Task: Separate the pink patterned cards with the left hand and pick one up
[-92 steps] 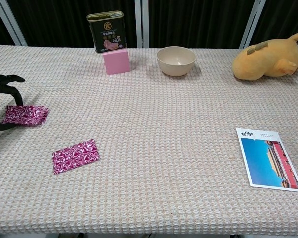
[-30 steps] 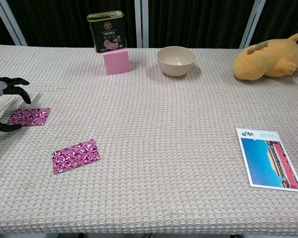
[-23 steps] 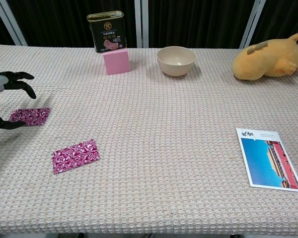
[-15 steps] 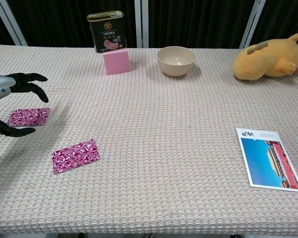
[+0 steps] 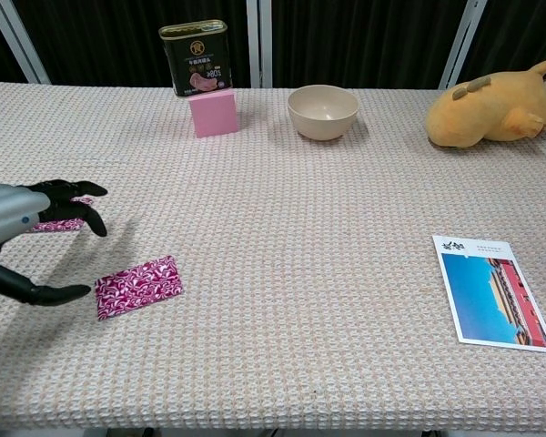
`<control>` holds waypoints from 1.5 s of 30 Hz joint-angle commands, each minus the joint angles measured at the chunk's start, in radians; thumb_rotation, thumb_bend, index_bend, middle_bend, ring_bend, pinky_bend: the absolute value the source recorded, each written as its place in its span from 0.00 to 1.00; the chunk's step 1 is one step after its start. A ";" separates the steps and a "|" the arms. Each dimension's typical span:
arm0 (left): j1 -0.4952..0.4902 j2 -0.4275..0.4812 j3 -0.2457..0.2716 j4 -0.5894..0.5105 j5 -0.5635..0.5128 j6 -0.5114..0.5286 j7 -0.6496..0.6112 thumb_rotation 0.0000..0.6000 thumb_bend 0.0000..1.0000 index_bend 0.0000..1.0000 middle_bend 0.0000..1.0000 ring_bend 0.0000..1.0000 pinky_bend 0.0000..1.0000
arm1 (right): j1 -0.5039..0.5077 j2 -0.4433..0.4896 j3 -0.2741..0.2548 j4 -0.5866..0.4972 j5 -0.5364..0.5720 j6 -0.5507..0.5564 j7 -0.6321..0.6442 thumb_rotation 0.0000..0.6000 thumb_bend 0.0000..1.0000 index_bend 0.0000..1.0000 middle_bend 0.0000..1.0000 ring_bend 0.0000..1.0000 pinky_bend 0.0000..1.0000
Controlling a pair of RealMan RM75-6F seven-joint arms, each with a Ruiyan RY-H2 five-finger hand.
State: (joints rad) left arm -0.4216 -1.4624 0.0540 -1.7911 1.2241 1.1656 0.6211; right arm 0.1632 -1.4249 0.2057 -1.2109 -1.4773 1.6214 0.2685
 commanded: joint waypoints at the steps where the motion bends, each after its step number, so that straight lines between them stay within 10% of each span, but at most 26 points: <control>1: 0.007 -0.042 0.009 0.025 0.008 0.014 0.026 0.50 0.18 0.21 0.02 0.00 0.15 | -0.002 -0.001 0.000 0.002 -0.001 0.004 0.004 1.00 0.40 0.00 0.00 0.00 0.00; 45: 0.008 -0.118 -0.020 0.127 0.009 0.024 0.095 0.63 0.21 0.16 0.02 0.00 0.15 | -0.006 0.008 0.001 -0.018 -0.001 0.009 -0.017 1.00 0.42 0.00 0.00 0.00 0.00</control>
State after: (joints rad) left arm -0.4138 -1.5813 0.0337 -1.6622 1.2318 1.1886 0.7175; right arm 0.1568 -1.4173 0.2064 -1.2290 -1.4786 1.6302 0.2512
